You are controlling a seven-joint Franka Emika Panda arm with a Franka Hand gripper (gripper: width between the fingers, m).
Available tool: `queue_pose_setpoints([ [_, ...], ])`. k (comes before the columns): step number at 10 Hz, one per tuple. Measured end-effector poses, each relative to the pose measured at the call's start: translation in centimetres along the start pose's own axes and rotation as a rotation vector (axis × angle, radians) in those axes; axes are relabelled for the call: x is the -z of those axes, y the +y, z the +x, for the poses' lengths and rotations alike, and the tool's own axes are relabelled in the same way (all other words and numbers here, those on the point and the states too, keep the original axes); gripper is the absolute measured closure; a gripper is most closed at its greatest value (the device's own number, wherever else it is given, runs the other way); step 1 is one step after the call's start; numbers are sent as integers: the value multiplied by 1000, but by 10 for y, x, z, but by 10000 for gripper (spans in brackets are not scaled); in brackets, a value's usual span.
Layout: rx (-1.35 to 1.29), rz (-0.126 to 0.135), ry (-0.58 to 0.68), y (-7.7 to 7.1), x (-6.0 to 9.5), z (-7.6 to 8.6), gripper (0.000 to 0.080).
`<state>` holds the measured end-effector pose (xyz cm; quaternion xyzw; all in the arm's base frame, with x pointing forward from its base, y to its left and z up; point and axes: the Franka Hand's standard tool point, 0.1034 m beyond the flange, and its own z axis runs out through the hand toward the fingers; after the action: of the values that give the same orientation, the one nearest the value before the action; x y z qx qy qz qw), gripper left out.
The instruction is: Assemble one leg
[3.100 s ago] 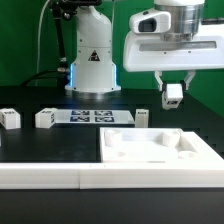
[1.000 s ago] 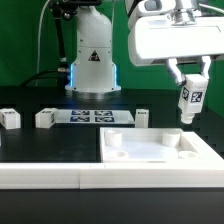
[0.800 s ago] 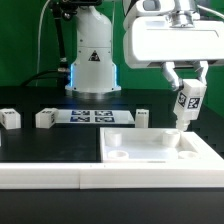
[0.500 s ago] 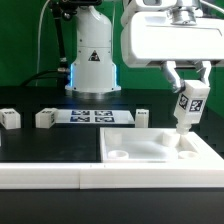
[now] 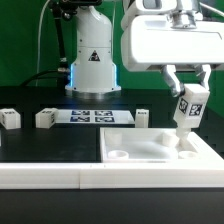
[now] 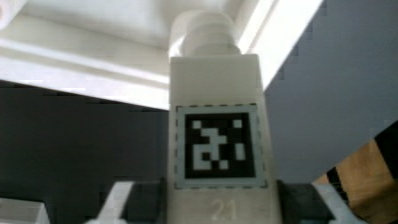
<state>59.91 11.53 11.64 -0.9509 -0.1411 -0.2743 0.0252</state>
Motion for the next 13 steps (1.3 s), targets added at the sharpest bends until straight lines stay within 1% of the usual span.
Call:
queue_pose_setpoints([
  [1, 8, -2, 0, 6, -4, 9, 508],
  [2, 7, -2, -1, 9, -5, 13, 508],
  [3, 5, 0, -4, 8, -8, 13, 508],
  [4, 5, 1, -7, 8, -12, 12, 508],
  [6, 5, 1, 5, 4, -21, 4, 508],
  [7, 8, -1, 28, 1, -24, 5, 508],
  [9, 9, 0, 27, -2, -30, -2, 508],
  [11, 7, -9, 58, 0, -30, -3, 508],
  [13, -7, -20, 72, 9, -28, -8, 508],
])
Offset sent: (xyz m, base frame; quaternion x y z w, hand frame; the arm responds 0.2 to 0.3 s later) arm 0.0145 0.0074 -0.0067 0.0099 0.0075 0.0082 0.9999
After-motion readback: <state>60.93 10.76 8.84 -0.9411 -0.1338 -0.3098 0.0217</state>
